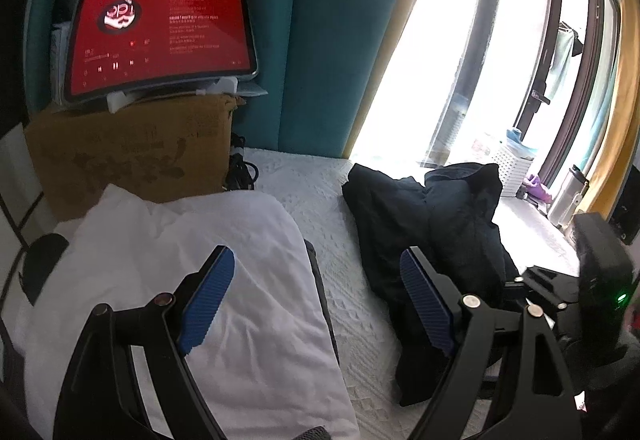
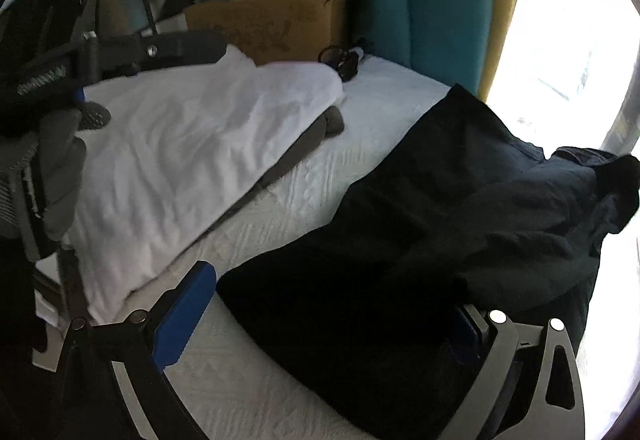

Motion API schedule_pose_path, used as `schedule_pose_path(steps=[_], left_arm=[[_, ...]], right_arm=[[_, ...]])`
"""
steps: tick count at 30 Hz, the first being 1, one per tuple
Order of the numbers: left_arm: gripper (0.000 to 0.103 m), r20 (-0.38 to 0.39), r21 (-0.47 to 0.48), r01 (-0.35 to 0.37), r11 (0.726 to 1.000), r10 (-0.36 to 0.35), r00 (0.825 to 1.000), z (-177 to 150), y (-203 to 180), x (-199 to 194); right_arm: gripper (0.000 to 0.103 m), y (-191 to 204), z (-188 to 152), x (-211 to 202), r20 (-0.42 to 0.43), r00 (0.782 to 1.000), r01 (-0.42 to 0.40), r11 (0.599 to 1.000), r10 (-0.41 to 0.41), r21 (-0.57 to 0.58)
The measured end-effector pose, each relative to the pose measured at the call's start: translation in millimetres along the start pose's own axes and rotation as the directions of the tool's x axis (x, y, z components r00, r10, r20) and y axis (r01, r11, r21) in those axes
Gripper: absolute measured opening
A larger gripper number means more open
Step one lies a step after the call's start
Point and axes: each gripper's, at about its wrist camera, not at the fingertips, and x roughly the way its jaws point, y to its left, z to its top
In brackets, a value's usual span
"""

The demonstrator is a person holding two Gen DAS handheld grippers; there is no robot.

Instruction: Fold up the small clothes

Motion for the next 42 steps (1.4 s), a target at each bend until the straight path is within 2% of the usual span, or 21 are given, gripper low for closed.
schedule_pose_path(steps=[5,9,16,23,30,35,40,42], left_arm=[[0.085,0.004,0.041,-0.007,0.999,0.007,1.0,12,-19,2],[0.085,-0.012,0.097,0.03,0.995,-0.029,0.999,20,-55,16],[0.085,-0.102,0.203,0.119,0.972,-0.1,0.99,25,-133,62],[0.085,-0.178,0.315,0.177,0.932,-0.126,0.976,31,-209,102],[0.085,-0.244,0.373,0.178,0.911,-0.089,0.966,37,-251,146],[0.085,-0.301,0.43,0.145,0.891,-0.01,0.954,35,-270,181],[0.085,-0.308,0.485,0.123,0.866,0.037,0.951,32,-287,211],[0.084,-0.316,0.482,0.12,0.868,0.045,0.948,33,-286,223]], right_arm=[[0.102,-14,-7,-44,0.089,0.996,-0.017,0.999,0.013,0.038],[0.102,-49,-24,-82,0.142,0.988,0.052,0.993,-0.067,0.11],[0.102,-130,-57,-113,0.148,0.962,0.186,0.945,-0.231,0.269],[0.102,-195,-87,-125,0.158,0.943,0.221,0.908,-0.292,0.355],[0.102,-245,-110,-126,0.178,0.932,0.21,0.872,-0.315,0.442],[0.102,-272,-122,-127,0.184,0.923,0.208,0.838,-0.339,0.504],[0.102,-292,-131,-121,0.178,0.928,0.178,0.809,-0.327,0.561],[0.102,-295,-135,-118,0.175,0.932,0.169,0.806,-0.319,0.567]])
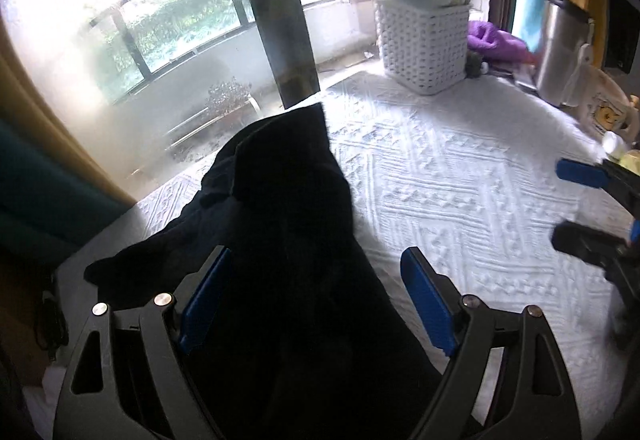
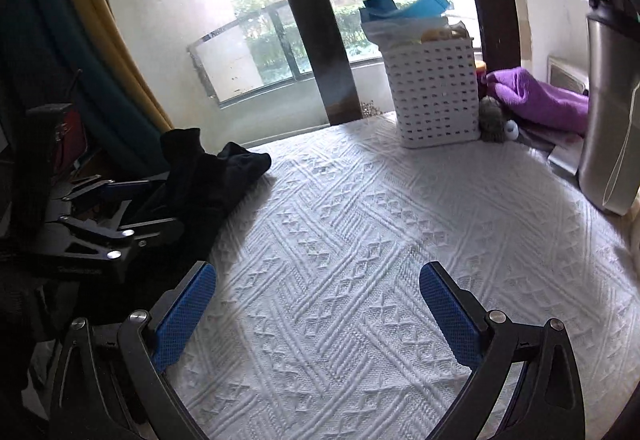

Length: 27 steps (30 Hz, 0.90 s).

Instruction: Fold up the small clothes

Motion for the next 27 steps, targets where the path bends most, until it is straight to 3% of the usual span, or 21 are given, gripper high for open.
schedule_pose_path(steps=[1,2,3,4,7,13,20,22,25,26,27], left_arm=[[0.076,0.002,-0.012,0.009,1.0,-0.009,1.0,1,5,4],[0.053,0.003,-0.028,0.014,1.0,-0.014,1.0,1,11,7],[0.039,0.001,-0.042,0.015,0.999,-0.015,1.0,1,17,8],[0.019,0.0,-0.067,0.021,0.998,-0.021,1.0,0,26,7],[0.004,0.045,-0.133,0.048,0.99,-0.042,0.998,-1,51,-2],[0.003,0.103,-0.18,-0.04,0.983,0.059,0.993,-13,104,-29],[0.004,0.093,-0.284,-0.099,0.954,0.13,0.987,-44,177,-32],[0.004,0.067,-0.303,-0.084,0.949,0.109,0.992,-52,195,-22],[0.008,0.022,-0.303,-0.01,0.953,0.017,1.0,-59,209,-6],[0.011,0.018,-0.308,-0.002,0.951,0.008,1.0,-61,211,-6],[0.026,0.025,-0.316,-0.001,0.949,0.009,1.0,-63,214,-8]], right_arm=[[0.102,-1,-1,2,-0.004,1.0,-0.001,1.0,0.001,0.002],[0.102,-1,-1,3,-0.008,1.0,-0.003,1.0,0.003,0.004],[0.102,-2,-2,4,-0.012,1.0,-0.002,1.0,0.003,0.007],[0.102,-3,-2,5,-0.014,1.0,-0.001,1.0,0.001,0.009],[0.102,-4,-2,6,-0.017,1.0,0.006,1.0,-0.005,0.013],[0.102,1,-2,8,-0.038,0.999,0.029,1.0,-0.029,0.007],[0.102,21,-3,11,-0.069,0.997,0.024,1.0,-0.025,-0.017],[0.102,31,-3,15,-0.08,0.997,0.015,1.0,-0.017,-0.025],[0.102,49,-2,22,-0.099,0.995,0.005,0.998,-0.01,-0.055],[0.102,56,-2,24,-0.105,0.994,0.001,0.998,-0.007,-0.064],[0.102,62,-2,26,-0.108,0.994,-0.004,0.997,-0.004,-0.072]])
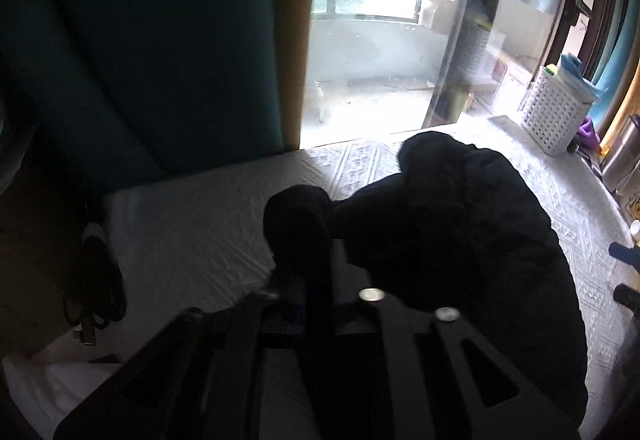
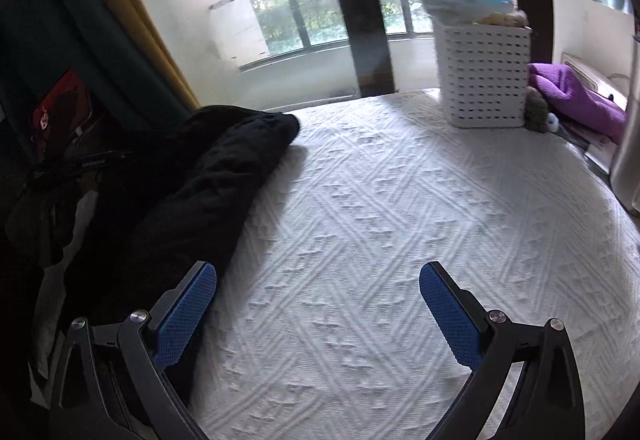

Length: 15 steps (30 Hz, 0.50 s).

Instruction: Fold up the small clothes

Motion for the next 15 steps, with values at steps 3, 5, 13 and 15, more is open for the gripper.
schedule_pose_path(steps=[3,5,13,15], left_arm=[[0.068,0.065,-0.06,-0.048,0.997,0.052,0.997,-2,18,-19],[0.068,0.082,-0.085,-0.053,0.995,0.06,0.995,0,25,-32],[0.068,0.006,0.052,0.133,0.99,-0.133,0.991,-41,-46,-59],[0.068,-0.021,0.116,0.115,0.987,-0.114,0.993,-56,-68,-54]], right_arm=[[0.102,14,2,3,-0.005,1.0,-0.014,1.0,0.014,-0.018],[0.102,26,4,5,-0.011,1.0,-0.02,0.999,0.02,-0.034],[0.102,66,-4,18,-0.055,0.997,-0.059,0.994,0.054,-0.092],[0.102,73,-5,17,-0.057,0.997,-0.066,0.992,0.06,-0.104]])
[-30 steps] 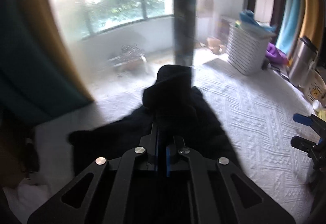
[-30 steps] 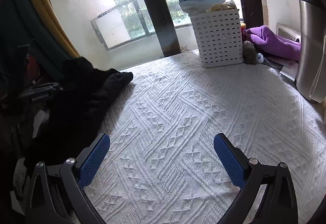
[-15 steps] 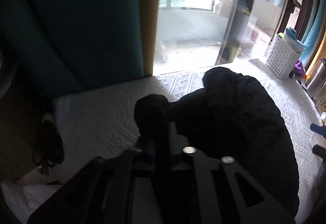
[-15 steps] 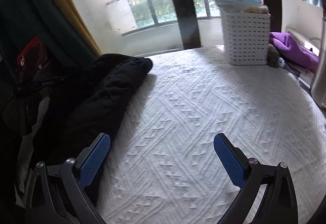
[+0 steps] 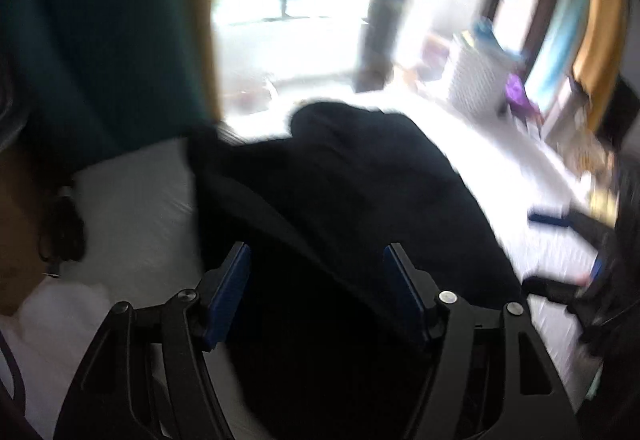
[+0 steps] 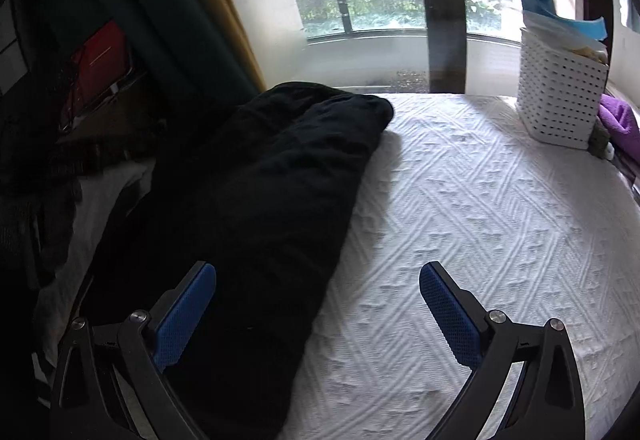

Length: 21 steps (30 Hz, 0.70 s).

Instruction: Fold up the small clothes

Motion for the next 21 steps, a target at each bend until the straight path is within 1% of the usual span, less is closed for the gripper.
schedule_pose_path(steps=[2,4,6,8,11,13,16,17,21], left_arm=[[0.068,-0.014,0.041,-0.05,0.998,0.051,0.999,-9,-8,6],[0.068,-0.014,0.052,-0.131,0.99,0.132,0.991,-16,-3,6],[0.068,-0.004,0.016,-0.144,0.989,0.144,0.99,-22,10,1],[0.068,-0.009,-0.041,-0.167,0.985,0.166,0.986,-31,33,-8],[0.068,-0.011,-0.094,-0.222,0.971,0.222,0.975,-45,57,-22],[0.068,0.0,-0.139,-0.26,0.955,0.263,0.965,-53,69,-35],[0.068,0.006,-0.178,-0.263,0.948,0.269,0.963,-63,75,-49],[0.068,0.013,-0.182,-0.254,0.95,0.261,0.965,-65,72,-55],[0.068,0.072,-0.143,-0.168,0.975,0.179,0.981,-68,49,-81]], right_arm=[[0.102,6,-2,-4,-0.002,1.0,0.002,1.0,-0.002,-0.012],[0.102,10,-5,-8,-0.002,1.0,0.002,1.0,-0.002,-0.016],[0.102,11,-9,-12,-0.003,1.0,0.002,1.0,-0.002,-0.016],[0.102,12,-13,-14,-0.005,1.0,0.002,1.0,-0.002,-0.012],[0.102,14,-18,-16,-0.011,1.0,0.001,1.0,-0.001,-0.01],[0.102,16,-22,-16,-0.017,1.0,0.0,1.0,0.0,-0.011],[0.102,21,-29,-15,-0.031,1.0,-0.004,1.0,0.003,-0.016],[0.102,23,-31,-14,-0.038,0.999,-0.005,1.0,0.004,-0.018],[0.102,29,-40,-10,-0.059,0.998,-0.011,1.0,0.01,-0.024]])
